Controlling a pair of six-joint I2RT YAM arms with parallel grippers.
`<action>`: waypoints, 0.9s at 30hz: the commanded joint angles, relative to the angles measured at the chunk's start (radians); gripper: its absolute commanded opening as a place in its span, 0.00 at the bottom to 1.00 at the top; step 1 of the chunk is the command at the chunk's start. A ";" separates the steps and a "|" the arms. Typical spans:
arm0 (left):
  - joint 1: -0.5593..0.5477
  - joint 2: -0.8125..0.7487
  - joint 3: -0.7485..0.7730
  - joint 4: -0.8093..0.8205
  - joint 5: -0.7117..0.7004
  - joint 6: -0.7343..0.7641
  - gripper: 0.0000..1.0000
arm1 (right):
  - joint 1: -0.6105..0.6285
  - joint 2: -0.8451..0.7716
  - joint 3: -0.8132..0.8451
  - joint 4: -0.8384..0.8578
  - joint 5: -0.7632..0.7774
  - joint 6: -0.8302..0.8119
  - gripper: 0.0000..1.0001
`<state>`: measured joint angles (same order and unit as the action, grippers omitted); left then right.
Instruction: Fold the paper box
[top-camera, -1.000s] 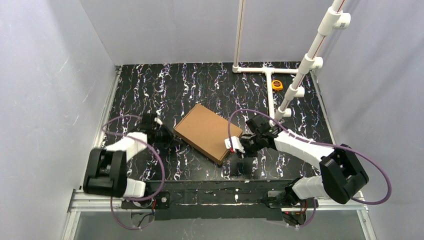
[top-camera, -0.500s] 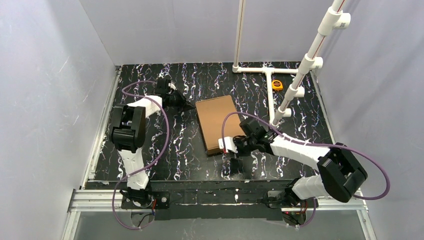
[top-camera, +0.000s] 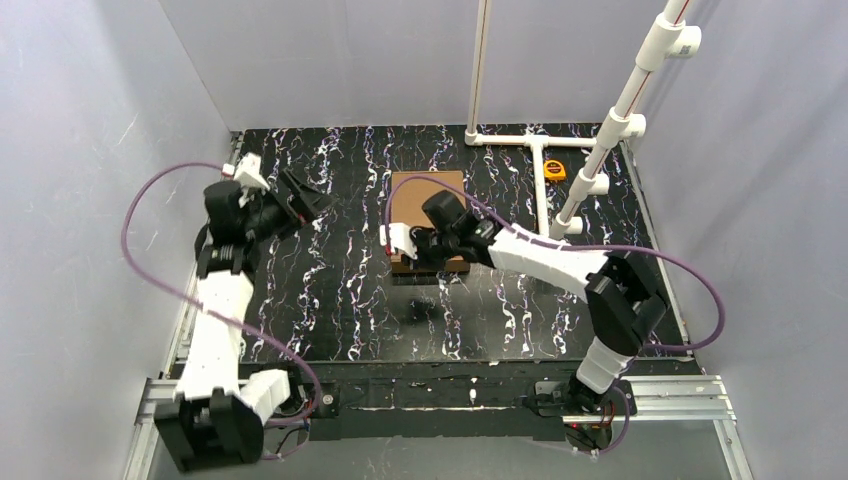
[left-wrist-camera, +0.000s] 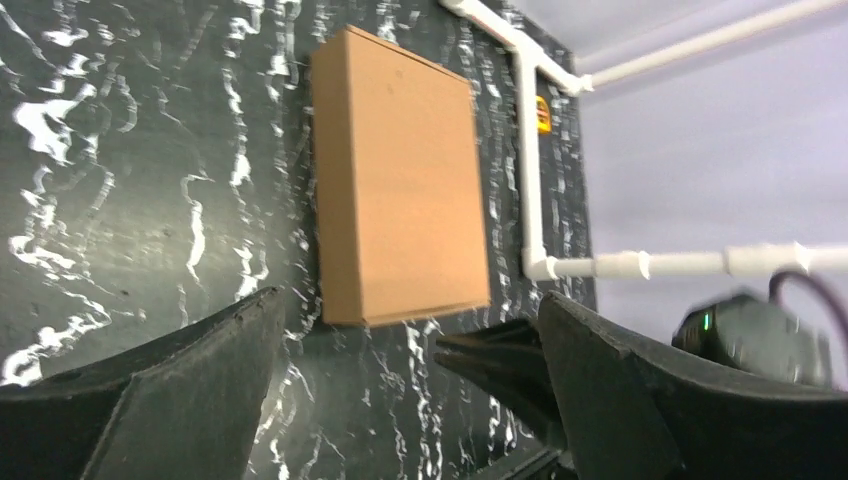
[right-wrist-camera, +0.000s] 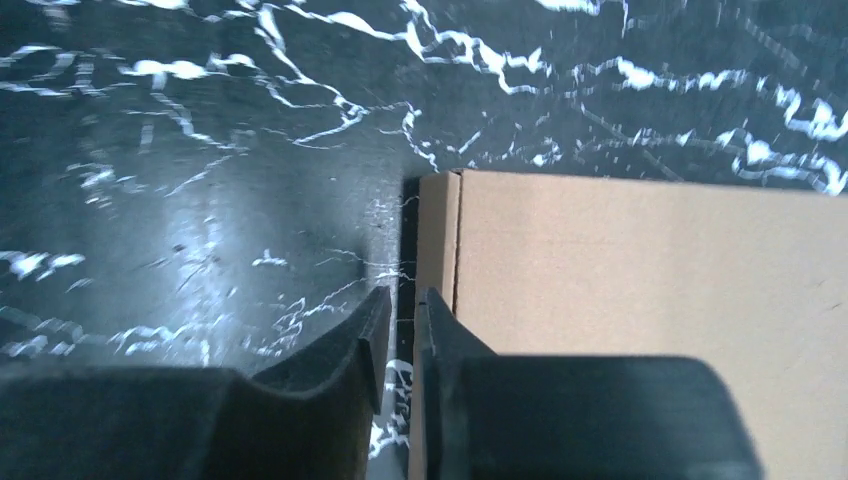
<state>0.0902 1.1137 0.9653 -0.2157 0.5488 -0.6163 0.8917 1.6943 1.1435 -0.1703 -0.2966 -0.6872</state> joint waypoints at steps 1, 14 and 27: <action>0.037 -0.204 -0.180 0.008 0.209 -0.021 0.98 | -0.017 -0.094 0.183 -0.549 -0.251 -0.243 0.30; 0.036 -0.419 -0.114 -0.166 0.327 -0.089 0.98 | -0.484 -0.663 0.206 -0.810 -0.310 -0.087 0.98; 0.034 -0.469 -0.005 -0.369 0.270 -0.273 0.98 | -0.796 -0.847 0.215 -0.574 -0.312 0.503 0.98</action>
<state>0.1234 0.6338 0.9020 -0.4759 0.8295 -0.8310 0.1444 0.8864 1.3407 -0.9047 -0.6289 -0.5041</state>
